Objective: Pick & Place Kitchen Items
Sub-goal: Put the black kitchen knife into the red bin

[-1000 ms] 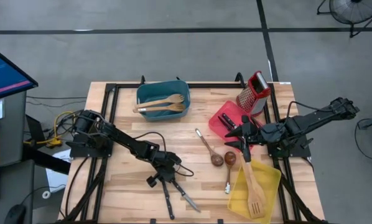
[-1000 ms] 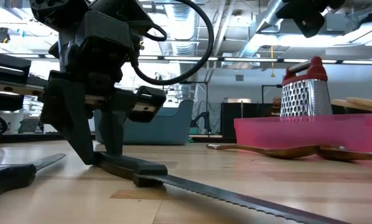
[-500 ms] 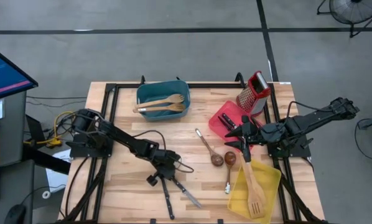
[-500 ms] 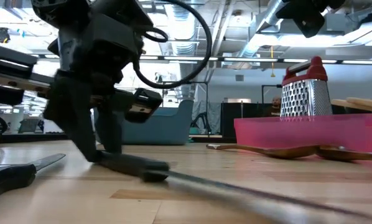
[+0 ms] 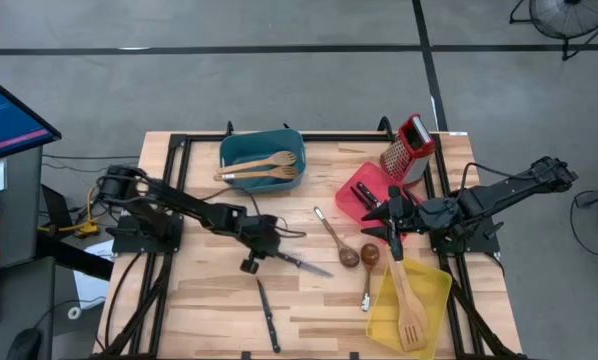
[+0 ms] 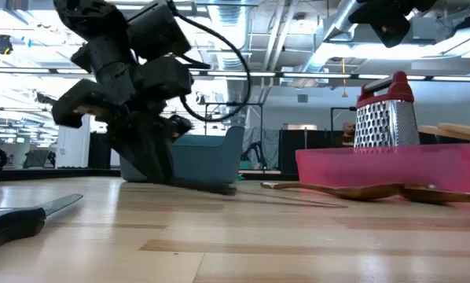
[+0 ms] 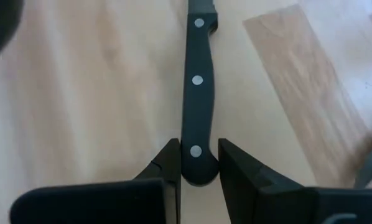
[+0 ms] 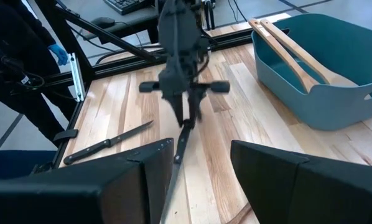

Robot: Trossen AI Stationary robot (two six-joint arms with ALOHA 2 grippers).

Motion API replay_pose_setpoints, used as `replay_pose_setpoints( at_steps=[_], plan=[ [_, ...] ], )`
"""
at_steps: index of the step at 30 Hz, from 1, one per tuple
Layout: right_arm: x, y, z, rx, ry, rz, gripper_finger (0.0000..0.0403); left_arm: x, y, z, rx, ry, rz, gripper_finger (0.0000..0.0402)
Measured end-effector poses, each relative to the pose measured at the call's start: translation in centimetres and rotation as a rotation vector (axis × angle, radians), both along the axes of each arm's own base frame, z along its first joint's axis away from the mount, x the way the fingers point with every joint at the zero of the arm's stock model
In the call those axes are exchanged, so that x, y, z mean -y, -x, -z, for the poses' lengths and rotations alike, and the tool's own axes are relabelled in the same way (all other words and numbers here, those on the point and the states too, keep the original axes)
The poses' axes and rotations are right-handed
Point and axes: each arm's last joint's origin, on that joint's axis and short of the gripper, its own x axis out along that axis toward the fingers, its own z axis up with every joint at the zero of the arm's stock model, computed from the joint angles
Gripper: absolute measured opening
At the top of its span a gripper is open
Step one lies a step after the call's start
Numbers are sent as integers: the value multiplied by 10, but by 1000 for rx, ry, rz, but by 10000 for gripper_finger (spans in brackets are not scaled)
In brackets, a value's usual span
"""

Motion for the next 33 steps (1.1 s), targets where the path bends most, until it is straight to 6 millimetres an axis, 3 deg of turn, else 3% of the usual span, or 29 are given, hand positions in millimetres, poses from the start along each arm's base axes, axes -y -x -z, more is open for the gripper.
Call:
replay_pose_setpoints(
  at_steps=[7, 20, 29, 33],
  plan=[
    [0, 0, 0, 0, 1, 0, 172, -8, 37, -31, 119, 31, -134, 57],
    [0, 0, -1, 11, -4, -1, 172, -19, 98, -98, 496, 115, -362, 58],
    [0, 0, -1, 14, -5, -1, 172, -25, 138, -151, 869, 208, -394, 58],
    [0, 0, -1, 14, -5, -1, 173, -24, 152, -174, 1061, 311, -306, 58]
  ],
)
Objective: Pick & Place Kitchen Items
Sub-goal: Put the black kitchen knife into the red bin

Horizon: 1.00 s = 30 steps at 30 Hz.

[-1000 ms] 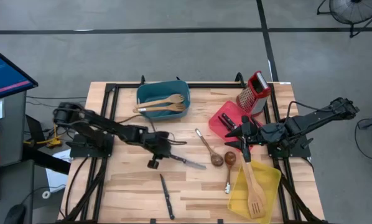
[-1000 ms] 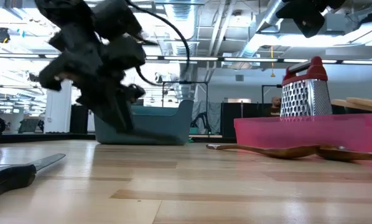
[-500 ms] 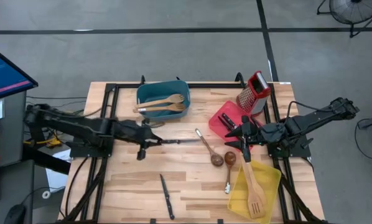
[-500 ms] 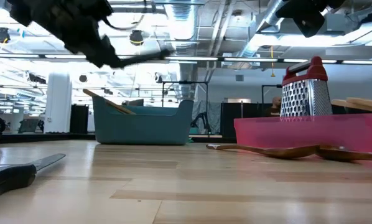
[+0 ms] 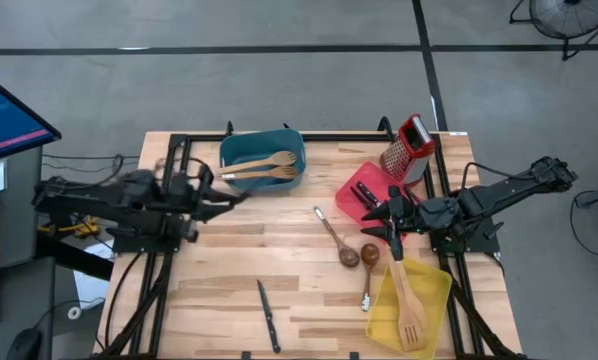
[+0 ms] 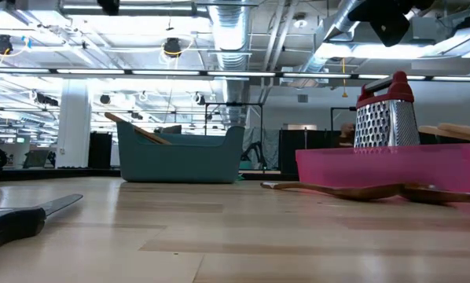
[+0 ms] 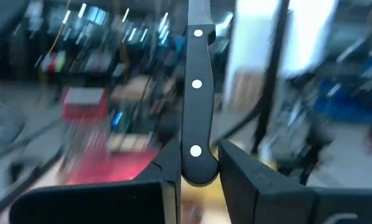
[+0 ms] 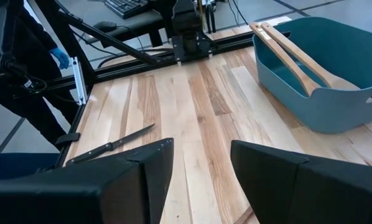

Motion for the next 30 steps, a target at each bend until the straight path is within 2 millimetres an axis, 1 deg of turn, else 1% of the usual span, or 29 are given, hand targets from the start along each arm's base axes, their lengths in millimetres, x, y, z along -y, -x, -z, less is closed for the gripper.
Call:
replay_pose_setpoints(
  at_steps=[4, 8, 11, 13, 19, 22, 26, 30],
  plan=[
    [0, 0, 0, 0, 0, 0, 172, 2, 11, -20, 210, 2, 101, 58],
    [0, 0, 0, 0, 0, 0, 172, 4, 19, -35, 379, -20, 205, 58],
    [0, 0, 0, 0, 0, 0, 172, 5, 24, -42, 464, -32, 256, 58],
    [0, 0, 0, 0, 0, 0, 172, 5, 25, -44, 489, -36, 270, 58],
    [0, 0, 0, 0, 1, 0, 172, 6, 22, -43, 482, -51, 260, 58],
    [0, 0, 0, 0, 1, -1, 172, 6, 15, -38, 442, -124, 228, 58],
    [0, 0, 0, 0, 0, -1, 172, 4, -1, -26, 316, -215, 62, 58],
    [0, 0, 0, 0, 0, -1, 172, -2, -20, -12, 151, -353, -225, 58]
  ],
)
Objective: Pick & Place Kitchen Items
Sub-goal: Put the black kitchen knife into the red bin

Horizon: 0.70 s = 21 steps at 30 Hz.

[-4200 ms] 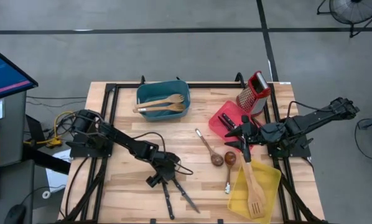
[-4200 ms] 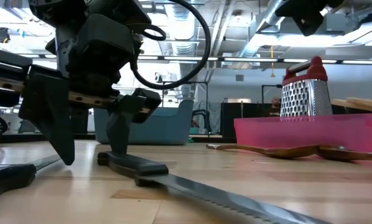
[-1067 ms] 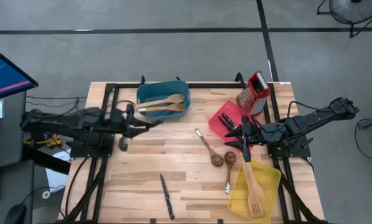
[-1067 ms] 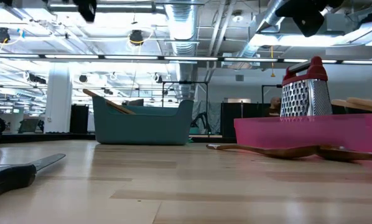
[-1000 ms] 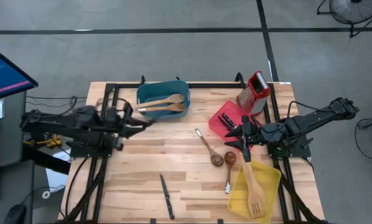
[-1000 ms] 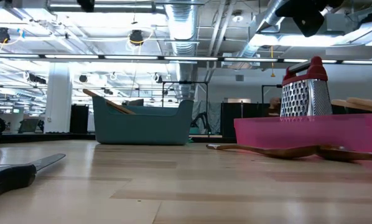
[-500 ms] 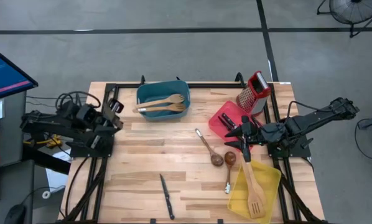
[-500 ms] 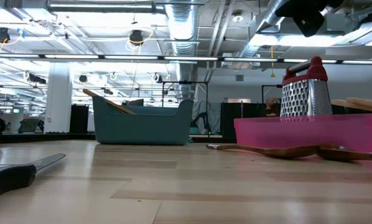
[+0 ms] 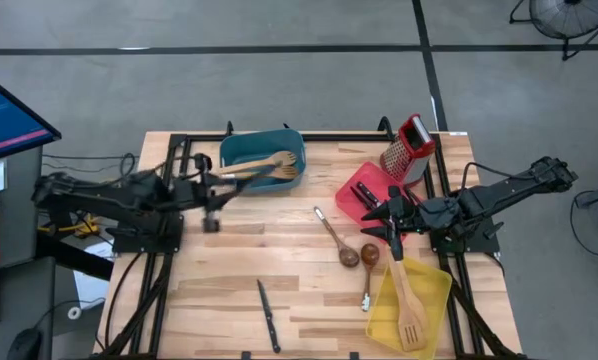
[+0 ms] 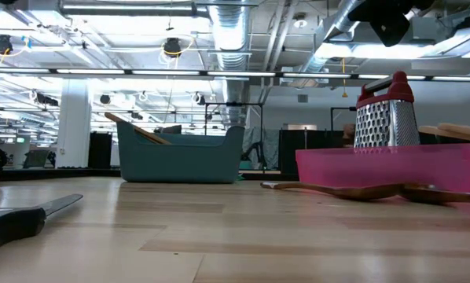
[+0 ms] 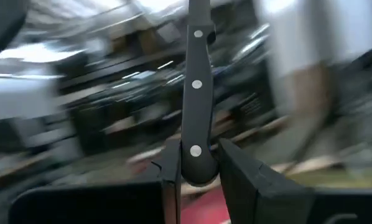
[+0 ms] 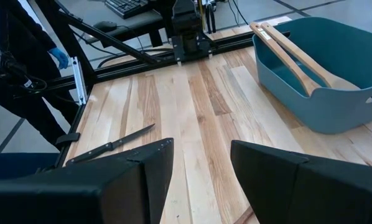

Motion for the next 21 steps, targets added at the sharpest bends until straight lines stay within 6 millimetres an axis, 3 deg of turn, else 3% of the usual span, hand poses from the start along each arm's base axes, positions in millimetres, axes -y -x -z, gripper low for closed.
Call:
replay_pose_setpoints(
  at_steps=[5, 8, 14, 21],
  plan=[
    [0, 0, 0, 0, 0, 0, 172, -10, -17, 12, -146, -135, -485, 58],
    [0, 0, 0, 0, 0, 1, 172, -14, -23, 12, -182, -200, -677, 58],
    [0, 0, 0, 1, 1, 5, 172, -22, -27, 2, -179, -360, -897, 58],
    [0, 0, 0, 1, 2, 8, 172, -23, -27, -14, -218, -650, -1000, 58]
  ],
)
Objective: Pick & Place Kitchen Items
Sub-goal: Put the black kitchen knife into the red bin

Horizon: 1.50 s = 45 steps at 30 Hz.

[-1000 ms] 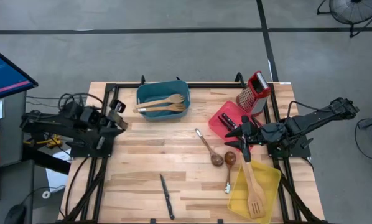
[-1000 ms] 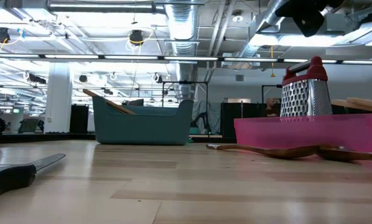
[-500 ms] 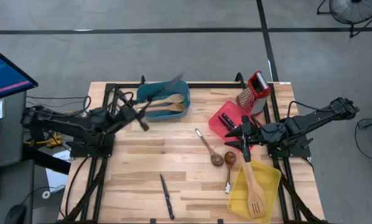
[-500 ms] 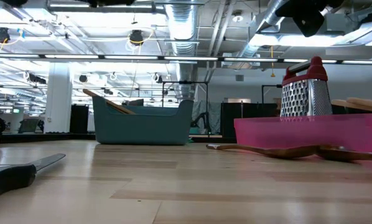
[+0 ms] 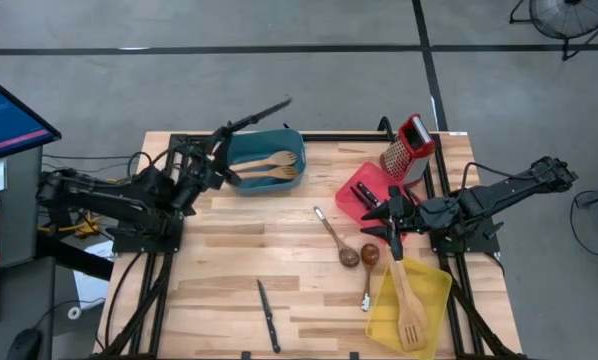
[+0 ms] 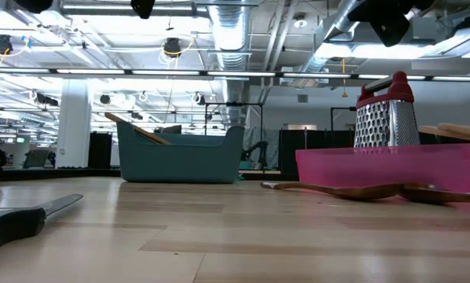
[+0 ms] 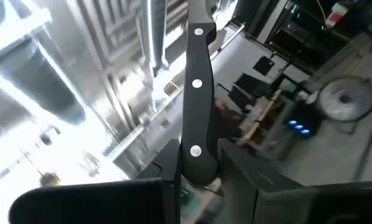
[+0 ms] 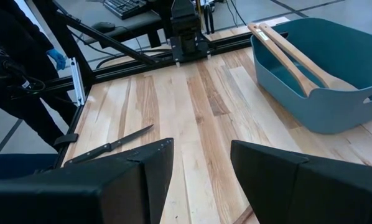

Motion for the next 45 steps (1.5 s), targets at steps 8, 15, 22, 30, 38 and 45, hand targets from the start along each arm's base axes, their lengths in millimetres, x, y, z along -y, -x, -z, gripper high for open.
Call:
replay_pose_setpoints(
  at_steps=[8, 15, 22, 30, 38, 45],
  plan=[
    [0, 0, 0, 0, -9, 5, 172, 2, -6, -21, -163, -216, -77, 58],
    [0, 0, 0, 0, -11, 5, 172, 2, -17, -27, -364, -374, -196, 58],
    [0, 0, 0, 0, -12, 3, 173, 1, -27, -23, -339, -334, -171, 58],
    [0, 0, 0, 0, -23, 6, 172, -26, -54, 10, -338, -90, -112, 59],
    [-3, 1, 0, -1, -28, -13, 172, -60, -83, 60, -472, 48, -96, 59],
    [-4, 1, 0, 0, -35, -15, 172, -64, -104, 92, -462, 145, 171, 59]
  ],
)
